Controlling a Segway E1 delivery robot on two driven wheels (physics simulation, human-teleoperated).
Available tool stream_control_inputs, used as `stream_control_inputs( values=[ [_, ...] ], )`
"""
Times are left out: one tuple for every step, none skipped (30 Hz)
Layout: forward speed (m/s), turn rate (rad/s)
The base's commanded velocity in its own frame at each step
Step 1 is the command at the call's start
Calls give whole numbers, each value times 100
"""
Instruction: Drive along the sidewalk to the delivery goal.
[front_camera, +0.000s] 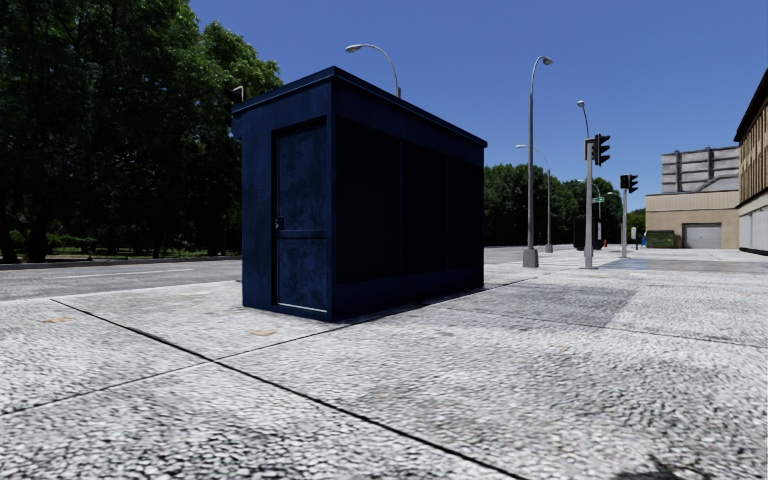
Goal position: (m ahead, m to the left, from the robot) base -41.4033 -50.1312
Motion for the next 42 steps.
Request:
stream_control_inputs(
  values=[
    [11, 0],
    [35, 0],
    [66, 0],
    [66, 0],
    [83, -6],
    [86, -16],
    [87, -22],
    [88, -26],
    [92, -31],
    [95, -34],
    [97, -35],
    [97, -35],
    [106, -36],
    [114, -37],
    [115, -39],
    [116, -44],
    [116, -47],
    [116, -48],
    [116, -48],
    [116, -48],
    [116, -48],
    [116, -48],
    [120, -48],
    [126, -48],
    [131, -48],
    [131, -48],
    [135, -48],
    [137, -48],
    [138, -48],
    [159, -48],
    [200, -48],
    [200, -48],
    [200, -48],
    [200, -48],
    [200, -48],
    [200, -48],
    [200, -48],
    [200, -48],
    [200, -48],
    [200, -48],
    [200, -48],
    [200, -48]
  ],
)
